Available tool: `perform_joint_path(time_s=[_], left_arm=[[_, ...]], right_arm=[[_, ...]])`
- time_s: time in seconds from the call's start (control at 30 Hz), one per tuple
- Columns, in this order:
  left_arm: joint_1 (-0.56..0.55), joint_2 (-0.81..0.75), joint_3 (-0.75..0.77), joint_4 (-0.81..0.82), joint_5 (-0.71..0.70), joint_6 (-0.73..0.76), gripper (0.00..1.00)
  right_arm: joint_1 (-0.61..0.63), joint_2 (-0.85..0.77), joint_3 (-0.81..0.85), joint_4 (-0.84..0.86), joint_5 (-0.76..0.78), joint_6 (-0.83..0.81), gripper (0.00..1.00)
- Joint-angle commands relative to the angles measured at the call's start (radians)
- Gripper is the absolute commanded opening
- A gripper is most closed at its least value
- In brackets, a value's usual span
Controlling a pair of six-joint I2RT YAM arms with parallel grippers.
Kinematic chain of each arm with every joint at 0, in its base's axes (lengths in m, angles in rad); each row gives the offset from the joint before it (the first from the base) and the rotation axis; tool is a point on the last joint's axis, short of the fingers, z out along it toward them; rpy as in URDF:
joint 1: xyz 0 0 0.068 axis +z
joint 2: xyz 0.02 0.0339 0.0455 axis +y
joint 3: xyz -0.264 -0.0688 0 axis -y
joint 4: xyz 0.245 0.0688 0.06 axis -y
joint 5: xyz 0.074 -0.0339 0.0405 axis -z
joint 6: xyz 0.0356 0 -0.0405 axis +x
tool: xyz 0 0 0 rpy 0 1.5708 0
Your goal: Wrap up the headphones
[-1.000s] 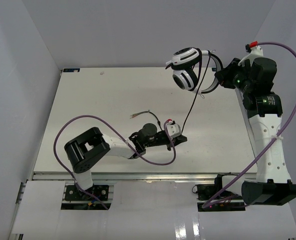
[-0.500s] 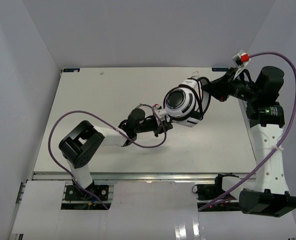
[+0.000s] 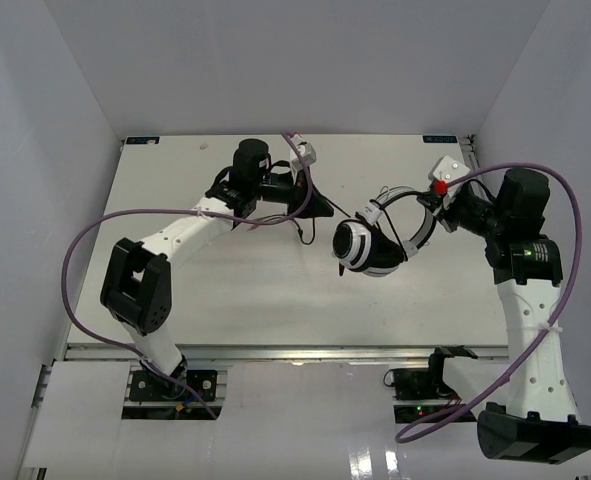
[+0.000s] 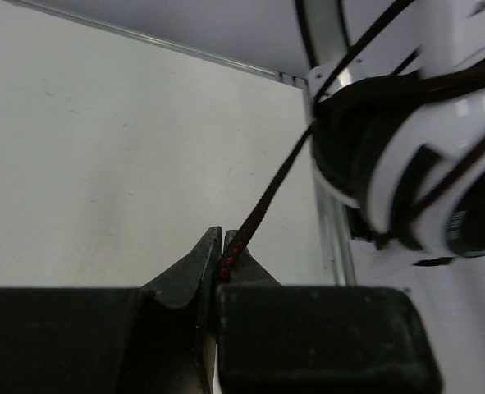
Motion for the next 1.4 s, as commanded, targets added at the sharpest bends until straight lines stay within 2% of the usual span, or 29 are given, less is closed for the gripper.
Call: perform_joint_path(time_s=[0.0,0.27,0.3,0.43,0.53,0.6,0.63,0.7,0.73,0.8,0.83,0.9,1.0,1.03,1.13,1.23,1.37], left_arm=[[0.009,0.054,0.110,-0.231,0.229,-0.182,0.16],[0.008,0.099,0.186,-0.235,0.346,-0.348,0.25],[0.008,0.103,0.186,-0.234,0.346,-0.359,0.26],[-0.018,0.099,0.164,-0.167,0.356,-0.458,0.26],[-0.044,0.072,0.083,0.005,0.359,-0.554,0.26],[-0.036,0.049,0.041,0.000,0.335,-0.525,0.32],[-0.031,0.024,0.031,-0.053,0.307,-0.457,0.37],[-0.026,-0.018,-0.012,-0.193,0.222,-0.251,0.49],[-0.026,-0.054,-0.043,-0.217,0.178,-0.157,0.52],[-0.025,-0.127,-0.139,-0.177,0.150,-0.081,0.55],[-0.025,-0.188,-0.241,-0.124,0.157,-0.083,0.58],[-0.049,-0.275,-0.374,0.142,0.159,-0.181,0.66],[-0.175,-0.417,-0.582,0.433,0.058,-0.223,0.83],[-0.213,-0.431,-0.604,0.437,-0.032,-0.174,0.85],[-0.349,-0.406,-0.617,0.379,-0.212,-0.095,0.90],[-0.427,-0.358,-0.663,0.470,-0.347,-0.081,0.97],[-0.491,-0.255,-0.683,0.577,-0.463,-0.067,0.98]], right_arm=[[0.054,-0.033,-0.057,0.075,0.227,-0.152,0.08],[0.301,-0.017,-0.182,0.254,0.614,-0.235,0.08],[0.321,-0.015,-0.183,0.271,0.618,-0.232,0.08],[0.390,0.028,-0.211,0.367,0.755,-0.087,0.08],[0.407,0.067,-0.216,0.404,0.789,0.029,0.08],[0.407,0.088,-0.209,0.427,0.801,0.042,0.08],[0.407,0.092,-0.204,0.432,0.808,0.036,0.08],[0.406,0.093,-0.189,0.433,0.814,0.020,0.08],[0.405,0.091,-0.181,0.434,0.816,0.014,0.08],[0.403,0.091,-0.164,0.430,0.826,0.005,0.08],[0.400,0.091,-0.156,0.426,0.823,0.014,0.08],[0.393,0.098,-0.141,0.414,0.812,0.044,0.08],[0.381,0.133,-0.095,0.348,0.753,0.175,0.08],[0.377,0.142,-0.074,0.317,0.722,0.210,0.08],[0.365,0.187,-0.023,0.264,0.608,0.371,0.08],[0.358,0.234,0.043,0.224,0.546,0.486,0.08],[0.327,0.266,0.148,0.172,0.457,0.588,0.08]])
